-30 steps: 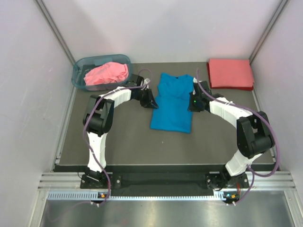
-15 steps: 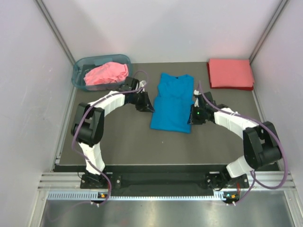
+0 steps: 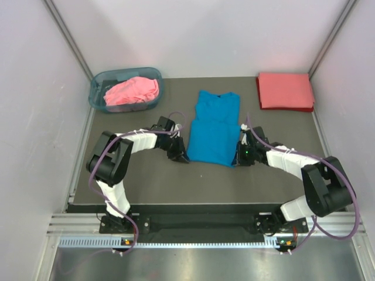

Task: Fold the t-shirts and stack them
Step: Fold the tshirt

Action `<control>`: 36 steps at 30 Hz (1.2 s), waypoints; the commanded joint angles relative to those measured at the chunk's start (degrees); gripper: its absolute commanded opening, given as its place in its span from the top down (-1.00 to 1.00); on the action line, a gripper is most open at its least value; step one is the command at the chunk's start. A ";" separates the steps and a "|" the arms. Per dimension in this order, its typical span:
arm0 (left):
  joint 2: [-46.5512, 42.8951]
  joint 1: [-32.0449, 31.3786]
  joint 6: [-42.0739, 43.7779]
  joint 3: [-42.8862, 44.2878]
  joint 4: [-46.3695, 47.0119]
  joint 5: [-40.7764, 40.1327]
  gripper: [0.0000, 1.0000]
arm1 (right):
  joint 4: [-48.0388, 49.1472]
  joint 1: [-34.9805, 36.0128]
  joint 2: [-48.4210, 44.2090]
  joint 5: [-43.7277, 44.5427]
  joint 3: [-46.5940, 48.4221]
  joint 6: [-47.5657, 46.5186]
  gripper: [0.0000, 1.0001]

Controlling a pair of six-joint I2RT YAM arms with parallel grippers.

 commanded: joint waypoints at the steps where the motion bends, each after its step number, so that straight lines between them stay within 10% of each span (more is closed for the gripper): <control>1: -4.13 0.23 0.73 -0.39 -0.62 -3.62 0.67 | 1.53 0.79 -2.91 2.88 -1.96 0.41 0.70; 28: -0.45 1.99 1.26 -0.48 0.87 -0.80 0.28 | 6.44 0.70 -4.06 1.13 -8.03 11.75 0.22; 33: 1.05 1.99 1.52 -0.56 3.06 -0.19 0.51 | 7.15 0.79 -4.23 3.15 -8.56 10.34 0.61; 36: 1.05 1.99 1.78 -0.65 3.16 1.04 1.00 | 5.92 0.79 -3.97 5.08 -8.12 8.94 1.00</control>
